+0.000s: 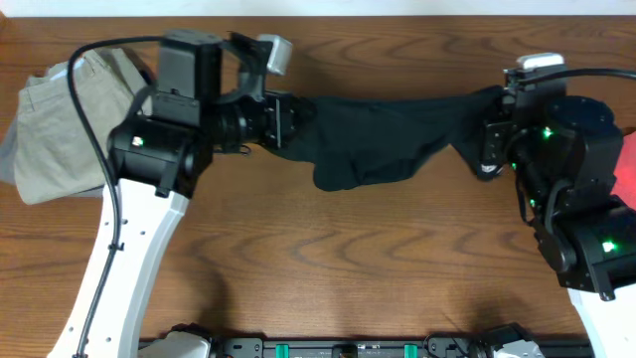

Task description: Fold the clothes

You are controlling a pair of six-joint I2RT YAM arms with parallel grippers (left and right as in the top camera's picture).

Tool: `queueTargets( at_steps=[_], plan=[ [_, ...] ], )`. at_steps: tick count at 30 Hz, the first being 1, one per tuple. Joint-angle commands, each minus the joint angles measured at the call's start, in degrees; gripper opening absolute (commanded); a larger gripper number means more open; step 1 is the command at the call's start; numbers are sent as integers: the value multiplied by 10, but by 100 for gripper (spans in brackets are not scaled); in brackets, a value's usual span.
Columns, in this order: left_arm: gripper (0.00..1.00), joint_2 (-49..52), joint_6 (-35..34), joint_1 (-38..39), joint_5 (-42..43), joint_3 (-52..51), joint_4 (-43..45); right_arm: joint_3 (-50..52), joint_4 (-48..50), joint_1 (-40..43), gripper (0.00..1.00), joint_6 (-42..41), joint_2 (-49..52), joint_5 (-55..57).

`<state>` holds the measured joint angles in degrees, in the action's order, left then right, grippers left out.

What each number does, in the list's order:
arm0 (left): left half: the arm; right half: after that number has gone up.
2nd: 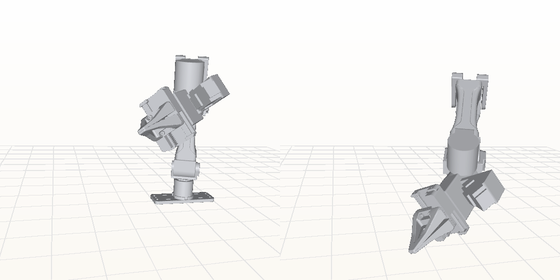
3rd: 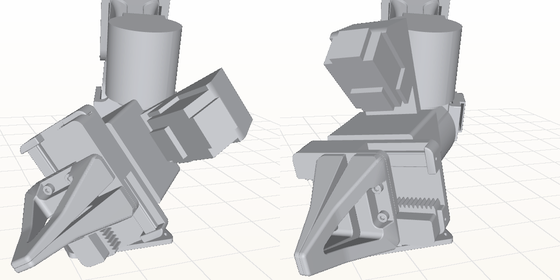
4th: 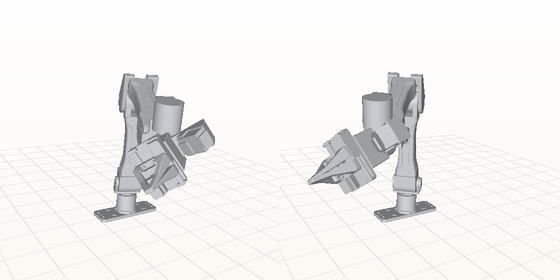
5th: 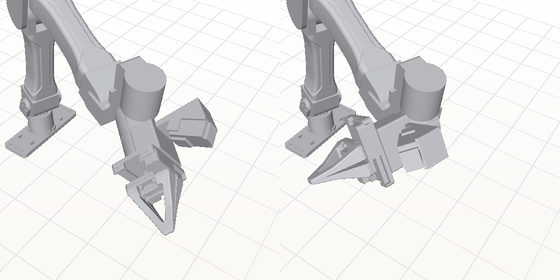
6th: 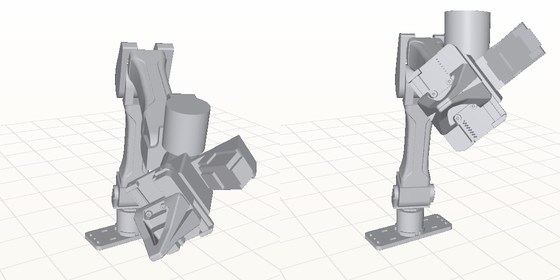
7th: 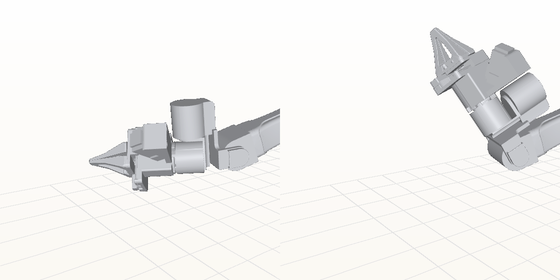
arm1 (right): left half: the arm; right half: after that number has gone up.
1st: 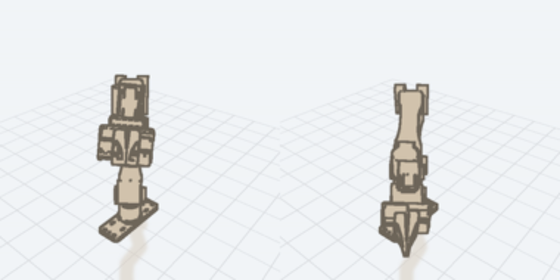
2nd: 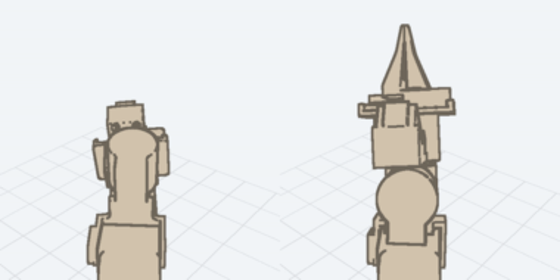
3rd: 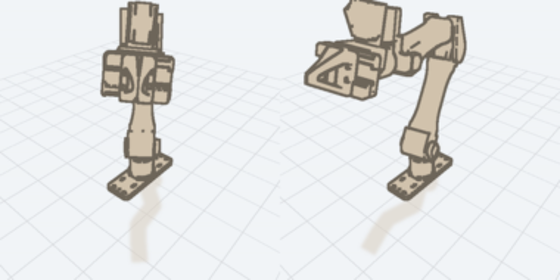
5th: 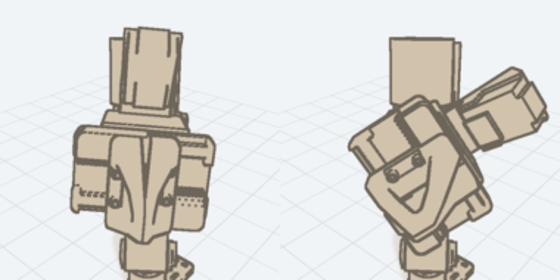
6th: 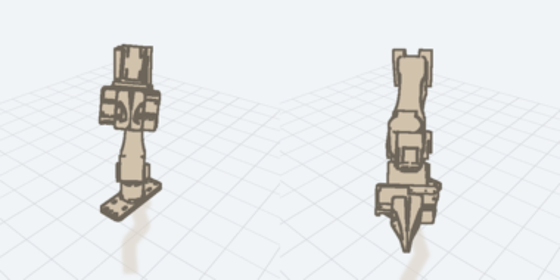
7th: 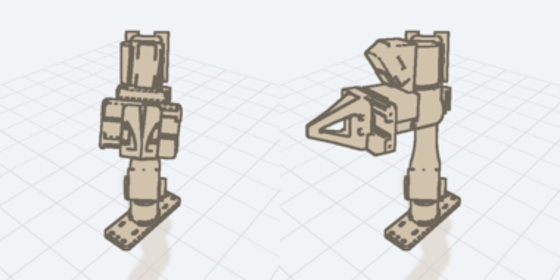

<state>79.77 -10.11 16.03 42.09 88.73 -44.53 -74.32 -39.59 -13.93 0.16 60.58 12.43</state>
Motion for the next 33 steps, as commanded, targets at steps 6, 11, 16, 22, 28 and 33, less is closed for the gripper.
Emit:
queueTargets(
  at_steps=[6, 11, 16, 22, 28, 33],
  plan=[
    [6, 2, 17, 8, -201, 4, 116, -17, 21, 67, 1, 33, 47, 37],
    [6, 52, 14, 8, -223, 4, 274, -18, 111, 142, 1, 46, 100, 37],
    [6, 113, -50, 8, -218, 4, 498, -61, 217, 232, 1, 53, 106, 37],
    [6, 125, -139, 8, -216, 5, 687, -188, 215, 340, 1, 53, 106, 37],
    [6, 123, -98, 8, -201, 6, 555, -237, 99, 359, 1, 53, 108, -85],
    [6, 124, 2, 3, -234, 6, 314, -234, -120, 325, 1, 52, 129, -221]
  ],
)
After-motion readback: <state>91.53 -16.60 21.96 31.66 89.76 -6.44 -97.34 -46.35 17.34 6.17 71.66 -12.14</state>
